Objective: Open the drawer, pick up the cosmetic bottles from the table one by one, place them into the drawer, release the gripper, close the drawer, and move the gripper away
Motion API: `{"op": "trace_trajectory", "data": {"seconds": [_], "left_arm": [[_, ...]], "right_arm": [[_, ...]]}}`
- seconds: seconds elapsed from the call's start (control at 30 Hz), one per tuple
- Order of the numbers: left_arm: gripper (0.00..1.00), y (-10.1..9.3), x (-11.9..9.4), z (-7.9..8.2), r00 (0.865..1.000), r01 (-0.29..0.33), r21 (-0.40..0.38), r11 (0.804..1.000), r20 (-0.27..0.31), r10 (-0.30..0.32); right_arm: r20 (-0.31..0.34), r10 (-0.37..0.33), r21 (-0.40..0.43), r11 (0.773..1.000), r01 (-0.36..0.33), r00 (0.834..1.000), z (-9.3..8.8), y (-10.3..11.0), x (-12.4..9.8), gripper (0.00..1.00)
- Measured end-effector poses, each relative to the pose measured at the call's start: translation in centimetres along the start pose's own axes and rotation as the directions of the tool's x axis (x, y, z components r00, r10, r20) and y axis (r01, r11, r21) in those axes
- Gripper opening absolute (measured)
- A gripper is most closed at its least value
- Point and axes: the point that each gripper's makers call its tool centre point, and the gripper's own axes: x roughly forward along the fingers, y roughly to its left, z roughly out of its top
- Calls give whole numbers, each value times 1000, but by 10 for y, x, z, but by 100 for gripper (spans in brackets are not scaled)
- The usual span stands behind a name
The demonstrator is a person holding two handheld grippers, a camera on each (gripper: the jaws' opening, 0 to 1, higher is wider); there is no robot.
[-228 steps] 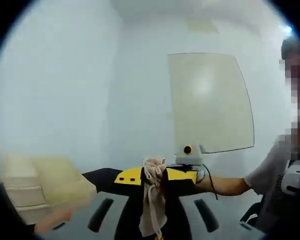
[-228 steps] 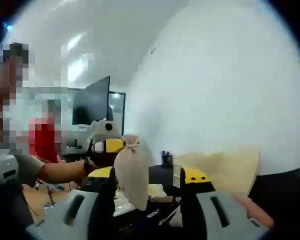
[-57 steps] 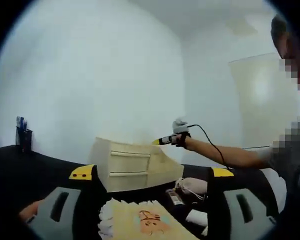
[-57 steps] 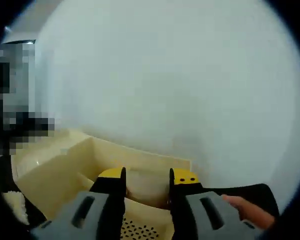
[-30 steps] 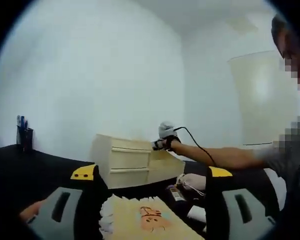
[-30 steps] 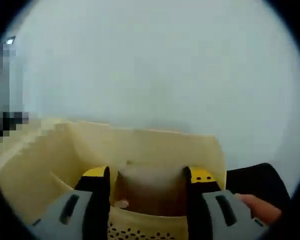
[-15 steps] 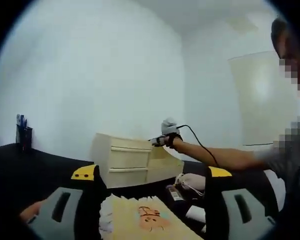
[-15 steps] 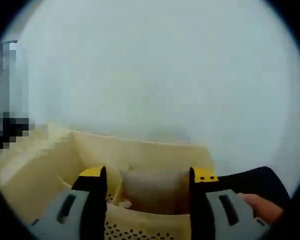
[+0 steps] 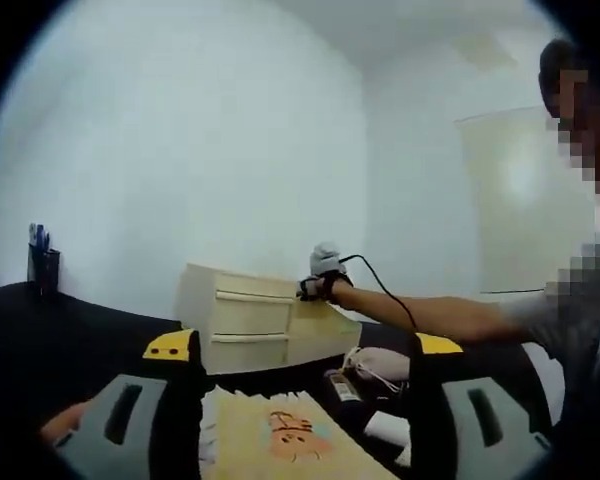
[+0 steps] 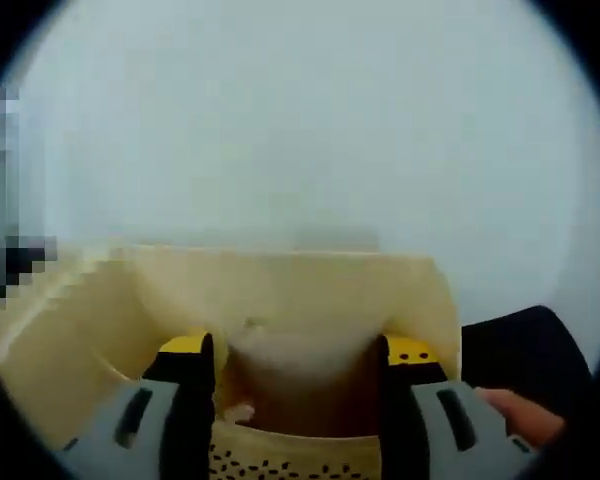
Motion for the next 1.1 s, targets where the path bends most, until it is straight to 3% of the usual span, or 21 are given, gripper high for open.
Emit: {"op": "trace_trajectory", "data": {"seconds": [0.2, 0.33, 0.47, 0.53, 0.67, 0.87, 0.97, 1.1], "left_arm": [[81, -4, 0, -2, 1000, -3, 5, 1000, -1, 3], [81, -7, -1, -3, 1000, -6, 3, 1000, 4, 6], [81, -1, -2, 0, 1000, -10, -1, 1000, 9, 10], [81, -2, -2, -1, 1000, -11, 0, 1000, 9, 11], [81, -4, 0, -4, 1000, -15, -2, 1000, 7, 15], [81, 8, -2, 0, 1000, -23, -13, 1000, 9, 23], [81, 20, -3, 2, 1000, -27, -18, 999, 3, 27], [81, 19, -4, 0, 1000, -30, -25, 999, 3, 30]], "right_arm": [[27, -13, 42, 999, 12, 1000, 1, -2, -7, 48], [53, -28, 31, 999, 27, 998, 12, -12, -1, 45], [101, -27, 28, 999, 24, 995, 15, -12, -16, 44], [170, -36, 21, 999, 33, 985, 25, -13, -26, 44], [237, -32, -4, 999, 33, 971, 43, -7, -41, 44], [298, 4, 2, 1000, -5, 955, 80, -4, -54, 44], [316, 17, -14, 1000, -13, 949, 92, -1, -69, 44], [342, 44, -33, 999, -35, 939, 103, 6, -91, 44]]}}
